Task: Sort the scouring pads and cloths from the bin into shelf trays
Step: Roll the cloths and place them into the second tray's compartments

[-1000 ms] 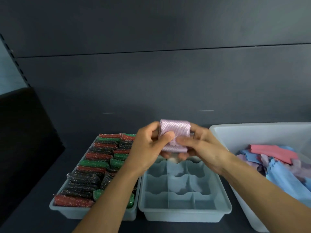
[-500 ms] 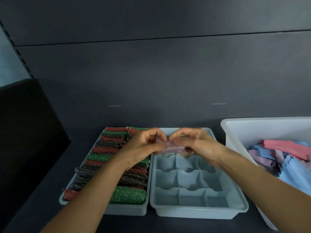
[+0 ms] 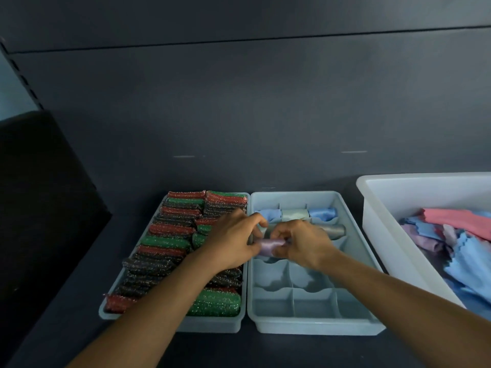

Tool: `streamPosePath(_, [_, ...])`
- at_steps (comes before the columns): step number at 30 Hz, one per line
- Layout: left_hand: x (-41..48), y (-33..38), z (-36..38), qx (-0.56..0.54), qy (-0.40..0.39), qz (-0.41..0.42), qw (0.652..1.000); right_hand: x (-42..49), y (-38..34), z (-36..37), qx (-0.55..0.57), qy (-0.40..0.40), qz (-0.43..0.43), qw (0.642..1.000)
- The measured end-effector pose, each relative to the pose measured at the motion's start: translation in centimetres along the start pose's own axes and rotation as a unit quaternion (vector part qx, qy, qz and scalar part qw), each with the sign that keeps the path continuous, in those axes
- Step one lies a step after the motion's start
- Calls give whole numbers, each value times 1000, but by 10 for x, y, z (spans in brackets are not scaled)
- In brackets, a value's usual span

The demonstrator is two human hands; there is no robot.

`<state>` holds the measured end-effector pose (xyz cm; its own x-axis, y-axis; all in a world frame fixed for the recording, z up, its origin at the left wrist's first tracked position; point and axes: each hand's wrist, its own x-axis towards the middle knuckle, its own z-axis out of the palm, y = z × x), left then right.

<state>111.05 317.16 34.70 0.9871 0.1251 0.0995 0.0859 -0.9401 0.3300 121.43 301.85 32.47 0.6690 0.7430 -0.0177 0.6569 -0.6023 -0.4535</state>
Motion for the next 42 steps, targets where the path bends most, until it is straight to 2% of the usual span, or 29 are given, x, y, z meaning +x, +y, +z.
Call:
streamPosePath(3, [-1, -1, -1, -14, -9, -7, 1000, 2, -8, -1, -97, -8, -24, 995])
streamPosePath(7, [0, 2, -5, -18, -21, -18, 999, 8, -19, 0, -165, -44, -15, 985])
streamPosePath(10, [0, 7, -10, -18, -44, -35, 998, 13, -20, -2, -164, -88, -11, 982])
streamPosePath(12, [1, 14, -13, -33, -45, -44, 997, 5, -20, -11, -109, -115, -21, 987])
streamPosePath(14, [4, 25, -15, -59, -15, -41, 997, -10, -17, -29, -82, -77, -47, 992])
streamPosePath(16, [9, 42, -13, -110, 26, -33, 993, -30, -4, -59, -70, 3, -50, 996])
streamPosePath(19, [20, 81, -3, -202, 47, 2, 978, -51, 45, -111, -13, 118, 9, 993])
streamPosePath(21, [28, 112, 8, -246, 42, 30, 968, -64, 91, -140, -26, 143, 68, 987])
streamPosePath(24, [43, 154, 24, -260, 27, 68, 963, -85, 151, -158, -106, 0, 108, 989])
streamPosePath(27, [54, 182, 36, -221, 25, 116, 968, -99, 192, -150, -243, -156, 131, 948])
streamPosePath(30, [59, 193, 47, -146, 6, 162, 976, -108, 211, -136, -248, -218, 134, 934])
streamPosePath(33, [58, 196, 46, -148, 9, 172, 974, -109, 213, -145, -241, -113, 50, 963])
streamPosePath(37, [59, 206, 34, -254, 35, 129, 958, -106, 178, -184, -97, 2, -54, 994])
streamPosePath(39, [62, 214, 23, -375, 30, 93, 922, -106, 144, -205, -33, 70, -54, 995])
streamPosePath(42, [68, 226, -4, -546, 15, 45, 836, -108, 96, -230, 35, 133, -80, 987])
